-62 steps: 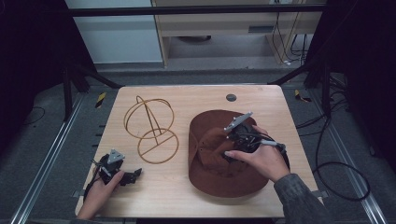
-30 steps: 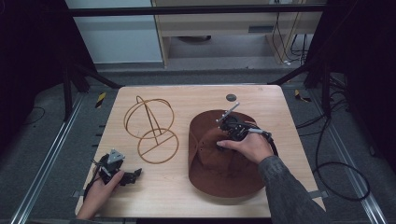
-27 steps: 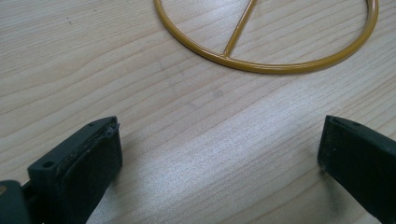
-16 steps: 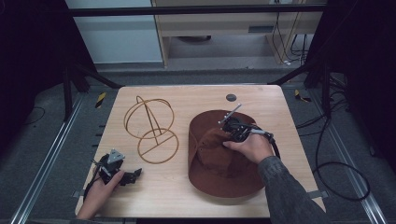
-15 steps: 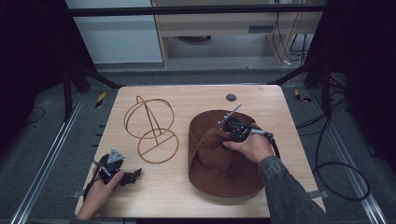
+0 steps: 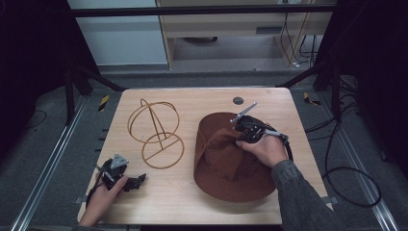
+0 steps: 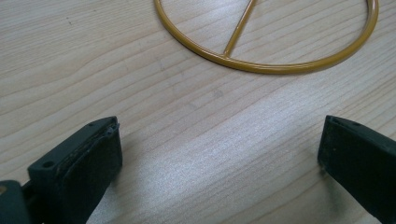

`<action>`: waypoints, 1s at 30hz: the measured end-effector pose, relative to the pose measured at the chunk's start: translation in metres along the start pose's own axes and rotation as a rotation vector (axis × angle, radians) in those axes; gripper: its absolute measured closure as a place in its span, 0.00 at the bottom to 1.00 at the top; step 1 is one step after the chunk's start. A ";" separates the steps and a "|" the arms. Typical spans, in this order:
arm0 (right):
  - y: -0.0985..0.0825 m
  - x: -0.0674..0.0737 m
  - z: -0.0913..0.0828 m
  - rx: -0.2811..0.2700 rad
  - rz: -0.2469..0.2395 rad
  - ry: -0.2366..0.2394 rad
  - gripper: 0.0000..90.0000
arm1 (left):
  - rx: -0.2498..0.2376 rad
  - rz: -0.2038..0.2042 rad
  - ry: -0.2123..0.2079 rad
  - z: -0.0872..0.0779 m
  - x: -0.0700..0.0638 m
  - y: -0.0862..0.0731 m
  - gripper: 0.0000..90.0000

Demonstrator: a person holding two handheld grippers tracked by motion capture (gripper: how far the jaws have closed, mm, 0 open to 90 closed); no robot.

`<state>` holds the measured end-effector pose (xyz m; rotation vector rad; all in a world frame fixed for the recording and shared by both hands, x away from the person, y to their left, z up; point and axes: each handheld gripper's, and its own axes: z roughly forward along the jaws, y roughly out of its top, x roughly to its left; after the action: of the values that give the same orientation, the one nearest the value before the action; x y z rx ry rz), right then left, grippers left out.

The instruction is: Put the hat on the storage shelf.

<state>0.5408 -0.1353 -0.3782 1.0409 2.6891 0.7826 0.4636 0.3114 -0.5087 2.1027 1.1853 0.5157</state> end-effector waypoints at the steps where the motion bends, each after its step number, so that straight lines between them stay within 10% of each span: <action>1: 0.000 0.000 -0.004 -0.014 0.005 0.005 0.99 | 0.001 0.000 -0.001 0.000 0.000 0.000 0.00; 30: 0.008 0.016 -0.098 -0.262 -0.023 -0.036 0.99 | 0.000 0.000 0.000 0.000 0.000 0.000 0.00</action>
<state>0.5022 -0.1608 -0.2899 0.9497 2.4775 1.0656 0.4635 0.3114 -0.5086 2.1030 1.1853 0.5155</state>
